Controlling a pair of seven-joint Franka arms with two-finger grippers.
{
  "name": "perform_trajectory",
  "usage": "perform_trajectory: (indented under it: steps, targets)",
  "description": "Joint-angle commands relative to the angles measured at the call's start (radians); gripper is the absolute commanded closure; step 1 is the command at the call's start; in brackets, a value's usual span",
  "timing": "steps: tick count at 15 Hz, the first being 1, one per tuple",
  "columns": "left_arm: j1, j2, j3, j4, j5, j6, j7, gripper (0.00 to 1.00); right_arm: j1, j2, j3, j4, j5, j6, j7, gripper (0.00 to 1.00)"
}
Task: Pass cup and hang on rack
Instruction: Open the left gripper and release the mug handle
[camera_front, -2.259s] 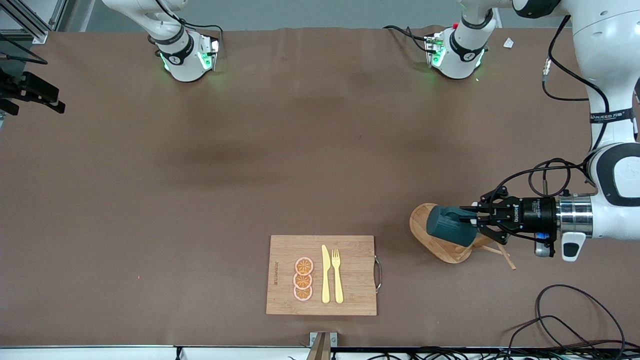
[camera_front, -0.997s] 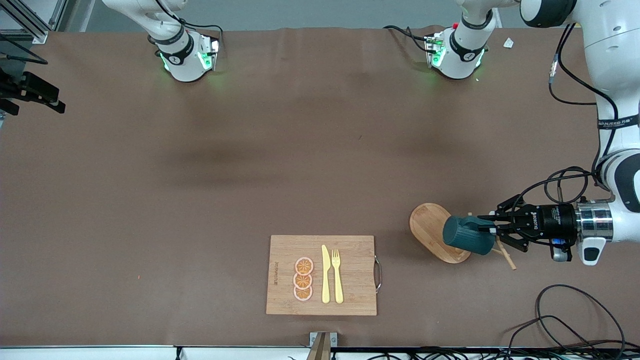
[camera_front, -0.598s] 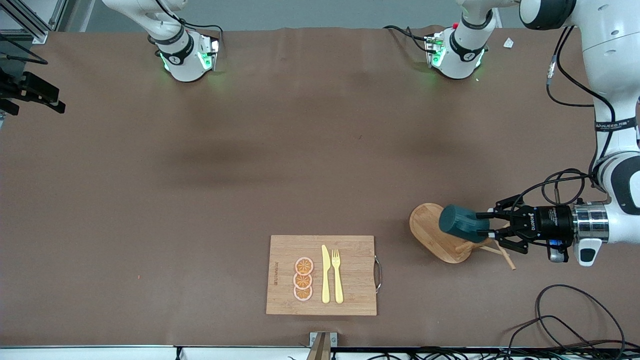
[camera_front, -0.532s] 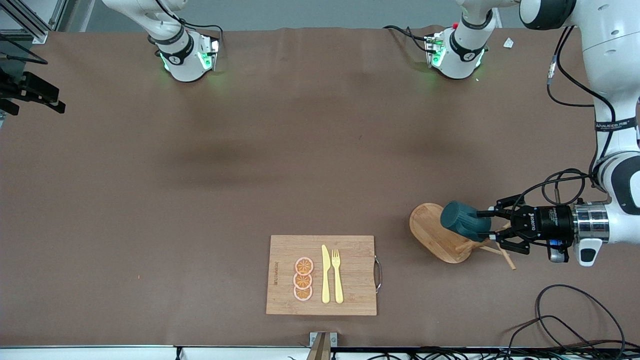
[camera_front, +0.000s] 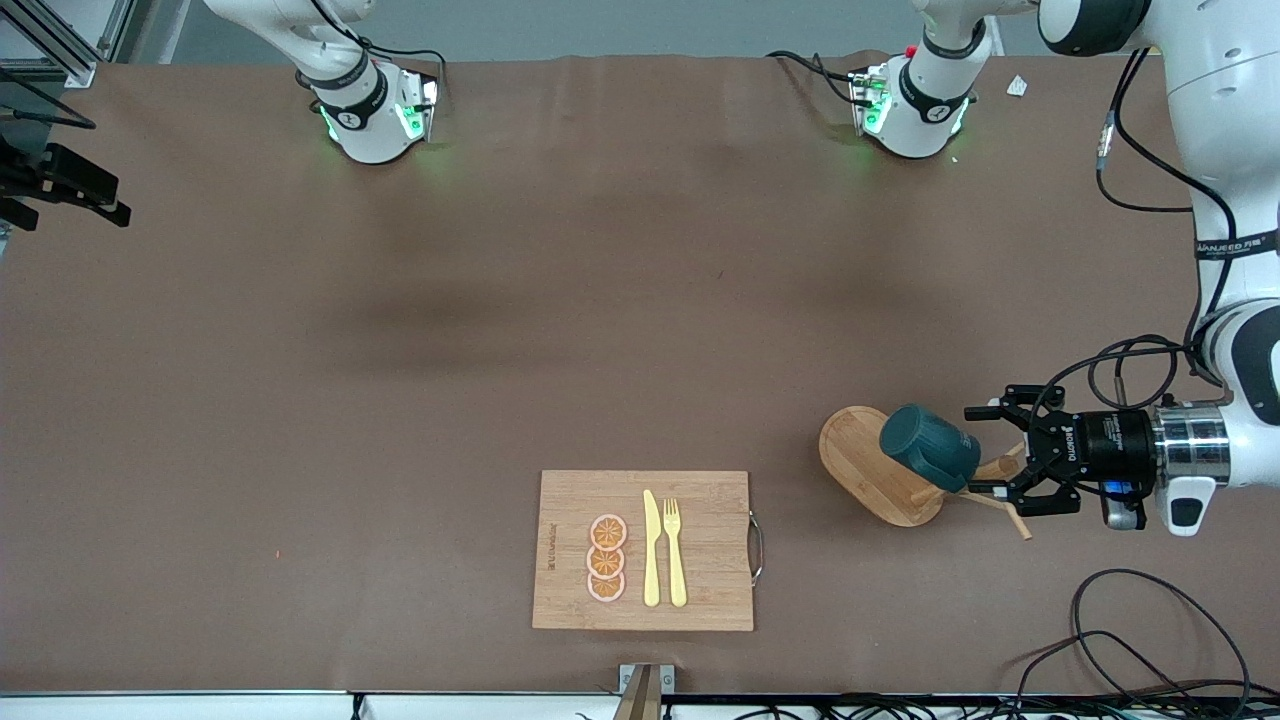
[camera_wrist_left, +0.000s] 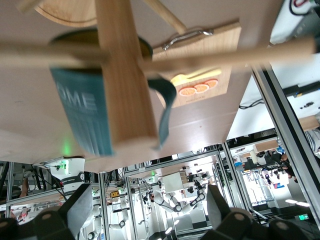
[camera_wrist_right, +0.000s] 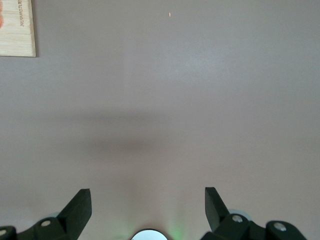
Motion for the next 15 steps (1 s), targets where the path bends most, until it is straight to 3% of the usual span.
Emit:
perform_trajectory:
  steps: [1, 5, 8, 15]
  targets:
    - [-0.029, -0.064, 0.004, -0.009, 0.032, -0.010, -0.021, 0.00, 0.004, -0.017, -0.003, -0.017, 0.000, 0.003, -0.011, 0.00]
    - [-0.106, -0.125, 0.006, -0.008, 0.234, -0.006, -0.015, 0.00, 0.004, -0.017, -0.003, -0.017, 0.000, 0.003, -0.011, 0.00]
    - [-0.110, -0.179, 0.009, -0.009, 0.264, -0.009, -0.019, 0.00, 0.004, -0.017, -0.003, -0.017, 0.000, 0.003, -0.011, 0.00]
    - [-0.219, -0.280, -0.048, -0.011, 0.681, -0.017, 0.022, 0.00, 0.004, -0.017, -0.003, -0.017, 0.000, 0.003, -0.013, 0.00]
